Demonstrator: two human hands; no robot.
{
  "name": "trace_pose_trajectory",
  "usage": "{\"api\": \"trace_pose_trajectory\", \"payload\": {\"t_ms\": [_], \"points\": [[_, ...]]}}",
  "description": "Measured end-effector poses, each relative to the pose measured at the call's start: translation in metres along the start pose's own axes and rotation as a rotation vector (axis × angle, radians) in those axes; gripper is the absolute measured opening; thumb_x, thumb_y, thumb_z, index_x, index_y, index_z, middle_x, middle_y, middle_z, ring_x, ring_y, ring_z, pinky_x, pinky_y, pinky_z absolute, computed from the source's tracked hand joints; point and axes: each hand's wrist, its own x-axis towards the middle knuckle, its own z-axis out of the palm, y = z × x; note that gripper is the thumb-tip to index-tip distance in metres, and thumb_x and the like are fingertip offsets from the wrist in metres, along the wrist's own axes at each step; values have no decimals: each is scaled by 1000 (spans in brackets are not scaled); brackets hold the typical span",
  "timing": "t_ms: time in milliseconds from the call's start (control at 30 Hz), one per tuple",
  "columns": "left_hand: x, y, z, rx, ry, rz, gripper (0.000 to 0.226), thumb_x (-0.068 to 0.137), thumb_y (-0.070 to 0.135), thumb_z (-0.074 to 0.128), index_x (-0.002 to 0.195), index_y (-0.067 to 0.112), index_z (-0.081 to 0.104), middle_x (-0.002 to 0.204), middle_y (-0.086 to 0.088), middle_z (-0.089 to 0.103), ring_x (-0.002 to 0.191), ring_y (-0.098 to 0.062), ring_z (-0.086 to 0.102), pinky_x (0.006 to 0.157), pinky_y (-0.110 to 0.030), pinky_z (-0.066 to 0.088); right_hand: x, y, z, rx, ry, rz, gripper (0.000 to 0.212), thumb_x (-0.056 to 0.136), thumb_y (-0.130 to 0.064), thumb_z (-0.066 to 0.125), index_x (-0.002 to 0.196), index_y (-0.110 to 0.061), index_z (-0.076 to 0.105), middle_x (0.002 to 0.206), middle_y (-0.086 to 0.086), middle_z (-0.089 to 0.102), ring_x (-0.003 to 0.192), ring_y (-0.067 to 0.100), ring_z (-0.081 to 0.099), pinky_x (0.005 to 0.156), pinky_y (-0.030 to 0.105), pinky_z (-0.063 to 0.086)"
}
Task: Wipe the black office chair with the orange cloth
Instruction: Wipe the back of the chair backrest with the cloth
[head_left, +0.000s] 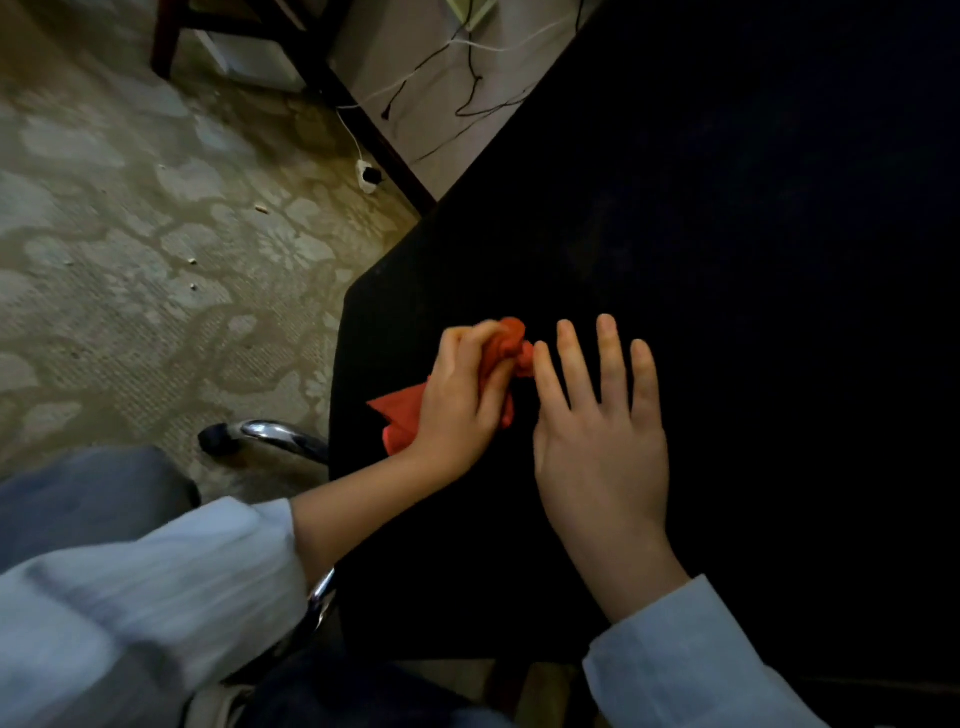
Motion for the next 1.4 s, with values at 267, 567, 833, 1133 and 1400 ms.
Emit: {"api": "trace_pose_trajectory", "payload": {"t_ms": [267,567,833,1133,1400], "points": [[51,-76,-25,130,55,-516,36,99,30,43,133,18,38,119,-6,45,100,-16,52,81,-24,36,-1,-7,-3,-103,-73,26,51,80,-27,55,126,-4,58,136,19,51,132,41,37,113,50,8],[-1,-44,-13,46,50,-351,30,97,14,49,127,13,45,111,0,43,88,23,43,73,6,29,53,-39,10,116,-43,108,33,78,-12,39,90,-7,69,98,15,67,106,35,60,102,49,33],[-26,-16,-7,-88,-5,-201,32,93,22,48,122,33,40,115,2,44,105,5,48,91,-12,39,64,-31,28,24,-82,25,34,81,-12,48,110,-9,66,125,13,61,126,29,49,109,43,11],[87,-31,-21,-65,174,-127,39,89,30,48,125,15,49,113,-4,43,108,-22,51,98,-34,43,79,-39,39,-4,201,-5,52,87,-16,30,133,-10,54,139,9,51,131,27,44,115,41,4],[93,-111,-38,89,352,-526,37,97,26,50,128,7,46,119,-17,42,114,-34,45,95,-30,32,96,-47,64,-272,23,-16,56,85,-35,38,135,-13,52,144,12,45,137,33,34,114,47,5]]}}
